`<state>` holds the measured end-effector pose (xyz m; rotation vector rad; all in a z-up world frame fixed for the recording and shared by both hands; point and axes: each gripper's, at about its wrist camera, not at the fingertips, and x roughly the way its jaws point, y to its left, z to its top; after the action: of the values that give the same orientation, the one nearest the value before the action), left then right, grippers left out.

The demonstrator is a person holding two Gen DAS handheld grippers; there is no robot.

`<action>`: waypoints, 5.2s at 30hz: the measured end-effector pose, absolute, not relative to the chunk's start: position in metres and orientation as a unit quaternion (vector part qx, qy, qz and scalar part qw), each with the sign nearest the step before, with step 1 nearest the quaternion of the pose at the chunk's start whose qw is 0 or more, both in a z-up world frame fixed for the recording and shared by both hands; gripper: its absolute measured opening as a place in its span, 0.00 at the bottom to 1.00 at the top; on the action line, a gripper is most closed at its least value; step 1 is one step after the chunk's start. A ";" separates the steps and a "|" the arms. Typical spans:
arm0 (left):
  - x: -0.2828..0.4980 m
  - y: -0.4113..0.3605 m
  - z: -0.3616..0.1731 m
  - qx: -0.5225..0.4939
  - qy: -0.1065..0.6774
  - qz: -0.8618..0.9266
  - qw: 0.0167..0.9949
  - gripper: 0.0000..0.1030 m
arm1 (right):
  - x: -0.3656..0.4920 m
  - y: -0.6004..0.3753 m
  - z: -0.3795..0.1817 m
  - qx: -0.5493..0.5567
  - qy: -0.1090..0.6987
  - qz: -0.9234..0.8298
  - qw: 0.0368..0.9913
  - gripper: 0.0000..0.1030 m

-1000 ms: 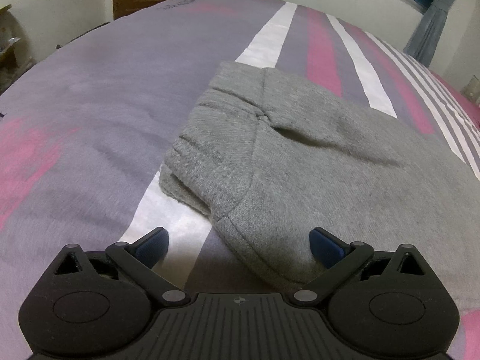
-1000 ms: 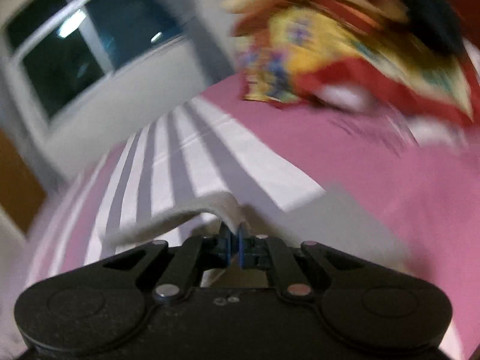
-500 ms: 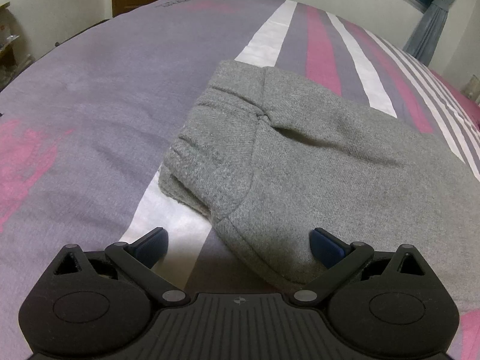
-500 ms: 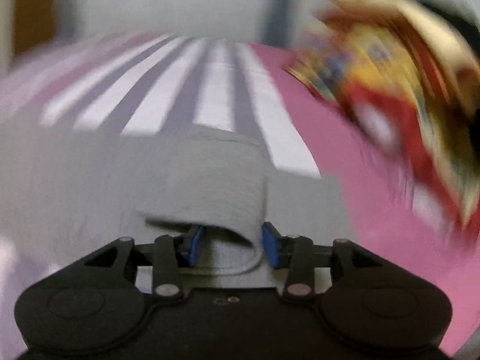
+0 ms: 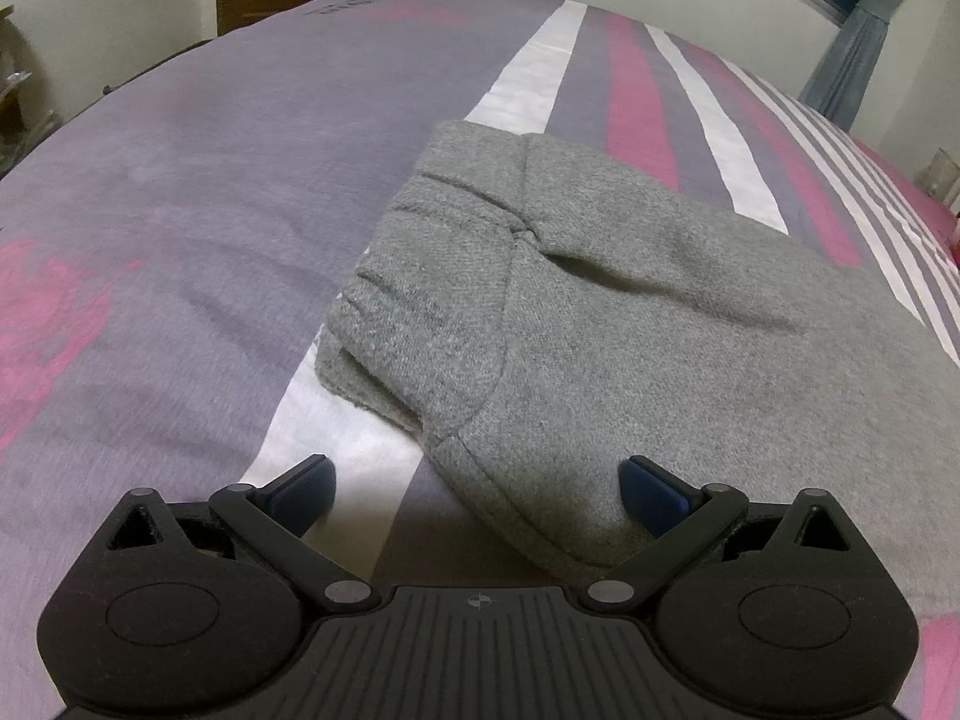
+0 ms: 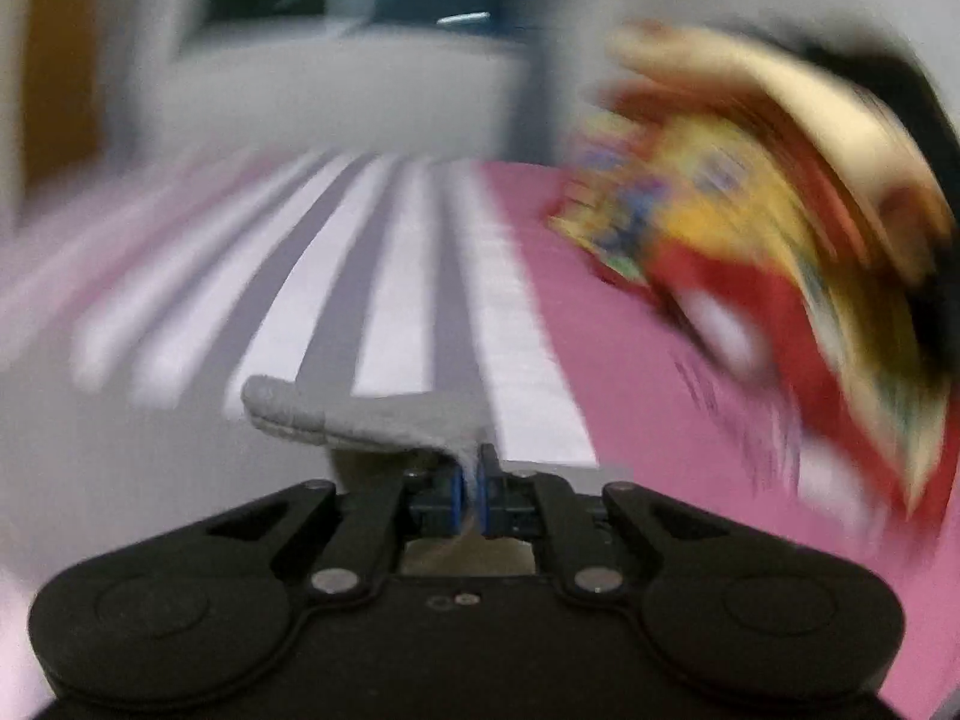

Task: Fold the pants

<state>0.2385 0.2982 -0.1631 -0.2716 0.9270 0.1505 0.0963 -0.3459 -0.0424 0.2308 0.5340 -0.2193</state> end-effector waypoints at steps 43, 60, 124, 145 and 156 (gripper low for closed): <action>0.183 0.348 -0.172 -0.425 0.255 0.017 0.868 0.48 | 0.075 -0.438 -0.139 0.432 0.295 -0.144 0.840 0.19; 0.192 0.343 -0.177 -0.468 0.215 -0.030 0.857 0.48 | 0.077 -0.434 -0.138 0.423 0.294 -0.146 0.844 0.23; 0.220 0.341 -0.111 -0.239 0.322 0.081 0.912 0.25 | 0.041 -0.418 -0.092 0.304 0.230 -0.192 0.904 0.21; 0.286 0.162 -0.129 -0.110 0.344 -0.075 0.930 0.29 | 0.166 -0.188 -0.122 0.106 0.369 0.051 0.922 0.38; 0.379 0.172 -0.133 -0.022 0.393 -0.058 0.917 0.36 | 0.297 -0.031 -0.109 0.049 0.358 0.196 0.911 0.39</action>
<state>0.3786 0.1719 -0.1332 -0.0463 0.8091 -0.1185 0.2967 -0.0310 -0.1086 0.1008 0.7386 0.4040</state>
